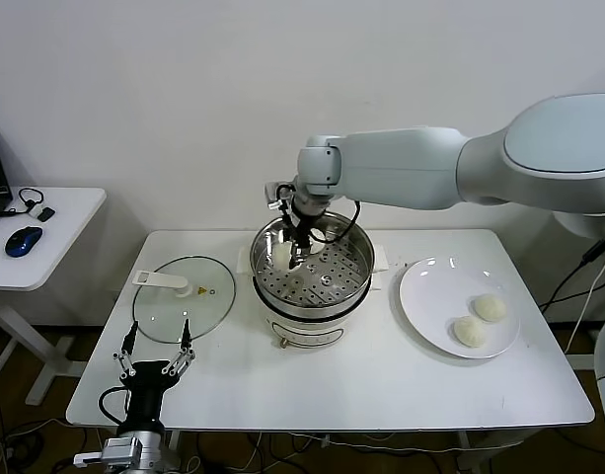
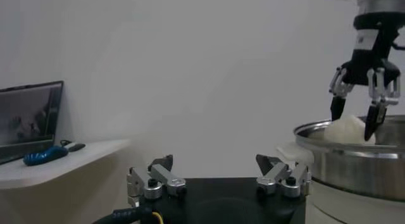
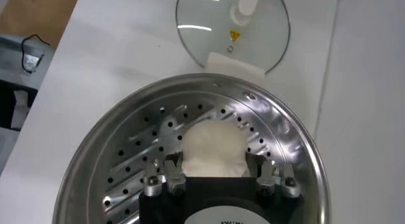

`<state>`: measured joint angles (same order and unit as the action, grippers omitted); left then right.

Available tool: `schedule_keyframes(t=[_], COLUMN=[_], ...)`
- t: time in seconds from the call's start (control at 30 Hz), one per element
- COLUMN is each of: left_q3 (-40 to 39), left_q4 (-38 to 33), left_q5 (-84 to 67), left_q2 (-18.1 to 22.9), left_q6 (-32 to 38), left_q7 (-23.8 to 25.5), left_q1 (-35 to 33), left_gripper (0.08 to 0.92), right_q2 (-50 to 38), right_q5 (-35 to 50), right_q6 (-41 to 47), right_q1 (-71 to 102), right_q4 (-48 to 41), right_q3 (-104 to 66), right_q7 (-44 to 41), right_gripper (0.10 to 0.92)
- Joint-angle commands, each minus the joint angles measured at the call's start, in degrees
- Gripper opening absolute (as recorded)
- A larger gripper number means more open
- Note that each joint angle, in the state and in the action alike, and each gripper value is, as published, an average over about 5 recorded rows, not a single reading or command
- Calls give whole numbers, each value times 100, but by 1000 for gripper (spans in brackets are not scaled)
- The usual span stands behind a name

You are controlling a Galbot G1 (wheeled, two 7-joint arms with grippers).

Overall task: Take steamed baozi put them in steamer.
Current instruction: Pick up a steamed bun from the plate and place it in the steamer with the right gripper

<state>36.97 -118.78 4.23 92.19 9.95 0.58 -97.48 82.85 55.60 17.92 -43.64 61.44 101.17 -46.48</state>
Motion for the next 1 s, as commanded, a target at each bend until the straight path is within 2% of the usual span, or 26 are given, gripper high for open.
schedule_keyframes(t=[0.03, 0.57, 0.8, 1.0], left_q3=[9, 40, 58, 54], left_q4=[65, 71, 32, -51], left_q5=[19, -22, -40, -18], left_q2=[163, 167, 167, 176], left_q6=[2, 8, 4, -25], left_q7=[-3, -18, -13, 3], left_q1=[46, 107, 90, 51], left_gripper=[823, 823, 823, 823], right_q2=[171, 184, 53, -316], right_q5=[-106, -159, -95, -11], right_q6=[31, -11, -40, -105], right_q1=[450, 568, 377, -248], right_q4=[-490, -614, -394, -24], right_q3=[-73, -214, -250, -51], right_q7=[28, 62, 37, -201], right_gripper=[670, 674, 803, 822])
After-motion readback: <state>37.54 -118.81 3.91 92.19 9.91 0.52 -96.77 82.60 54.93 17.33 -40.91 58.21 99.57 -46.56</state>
